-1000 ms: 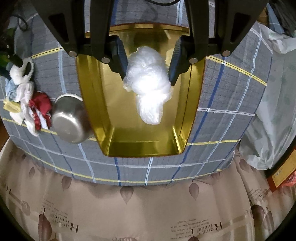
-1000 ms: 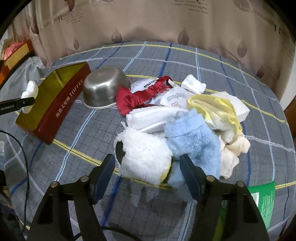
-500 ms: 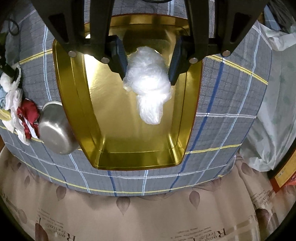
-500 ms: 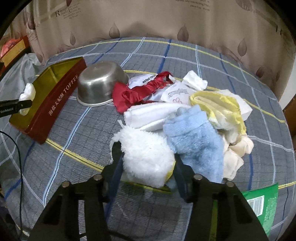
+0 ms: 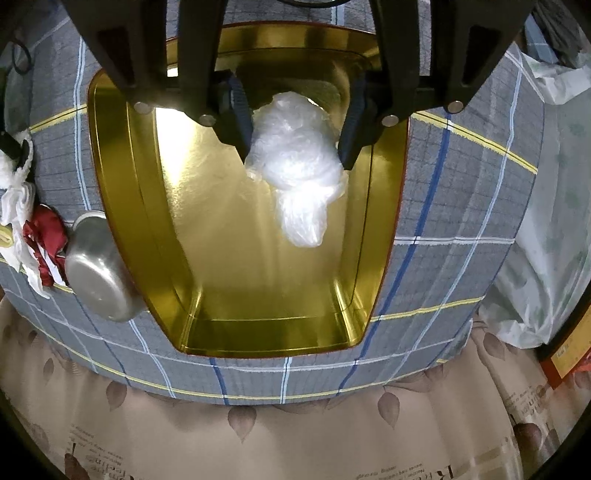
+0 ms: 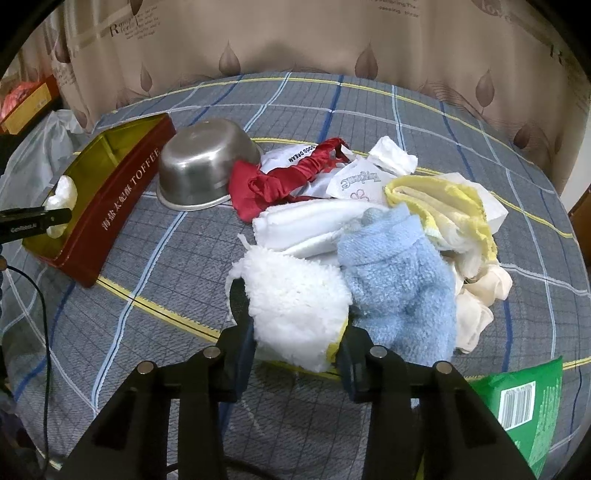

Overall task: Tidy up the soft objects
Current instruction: 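Open the left gripper to drop the bag while right gripper grasps the fluffy towel, then carry the white fluffy towel into the gold tray and open the right gripper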

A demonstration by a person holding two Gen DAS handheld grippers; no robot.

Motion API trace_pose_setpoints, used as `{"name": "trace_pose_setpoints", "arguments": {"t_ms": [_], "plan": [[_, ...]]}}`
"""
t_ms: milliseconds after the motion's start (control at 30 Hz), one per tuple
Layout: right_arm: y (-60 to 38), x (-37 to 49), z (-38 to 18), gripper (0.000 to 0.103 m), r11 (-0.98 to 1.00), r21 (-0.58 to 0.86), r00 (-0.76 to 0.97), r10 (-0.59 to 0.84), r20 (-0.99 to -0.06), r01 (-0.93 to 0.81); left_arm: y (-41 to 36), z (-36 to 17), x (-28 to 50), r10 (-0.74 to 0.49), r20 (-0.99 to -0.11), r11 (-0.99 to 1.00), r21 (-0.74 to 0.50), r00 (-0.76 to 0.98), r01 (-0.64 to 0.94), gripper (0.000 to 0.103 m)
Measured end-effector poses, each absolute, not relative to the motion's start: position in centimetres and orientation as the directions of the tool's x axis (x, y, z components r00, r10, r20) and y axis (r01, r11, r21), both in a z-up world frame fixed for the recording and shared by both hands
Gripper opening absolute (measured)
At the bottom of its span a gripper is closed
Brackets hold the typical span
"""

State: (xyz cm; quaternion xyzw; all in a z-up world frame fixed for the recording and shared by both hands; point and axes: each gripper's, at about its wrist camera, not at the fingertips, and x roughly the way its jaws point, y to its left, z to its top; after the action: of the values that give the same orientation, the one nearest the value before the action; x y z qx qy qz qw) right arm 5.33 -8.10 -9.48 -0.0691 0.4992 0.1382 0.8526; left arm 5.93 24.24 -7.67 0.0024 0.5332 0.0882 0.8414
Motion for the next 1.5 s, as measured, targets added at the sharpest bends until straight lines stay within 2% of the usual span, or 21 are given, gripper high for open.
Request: {"name": "trace_pose_setpoints", "arguments": {"t_ms": [167,500,900,1500], "plan": [[-8.1,5.2,-9.3,0.034,0.952,0.018,0.468,0.167,-0.868,-0.306,24.8,-7.7,6.1,0.120,-0.910,0.985,0.057,0.397,-0.165,0.051],[-7.7,4.6,-8.1,0.032,0.944,0.027,0.492,0.196,-0.849,-0.329,25.5,-5.8,5.3,0.037,-0.883,0.983,-0.053,0.468,-0.177,0.053],[-5.4,3.4,-6.4,0.031,0.913,0.038,0.500,0.258,-0.827,-0.407,25.5,-3.0,3.0,0.150,-0.821,0.975,0.031,0.551,-0.219,0.053],[5.0,5.3,-3.4,0.031,0.800,0.053,0.475,0.406,-0.781,-0.597,28.8,-2.1,1.0,0.202,-0.813,0.946,0.017,0.546,-0.325,0.053]]}}
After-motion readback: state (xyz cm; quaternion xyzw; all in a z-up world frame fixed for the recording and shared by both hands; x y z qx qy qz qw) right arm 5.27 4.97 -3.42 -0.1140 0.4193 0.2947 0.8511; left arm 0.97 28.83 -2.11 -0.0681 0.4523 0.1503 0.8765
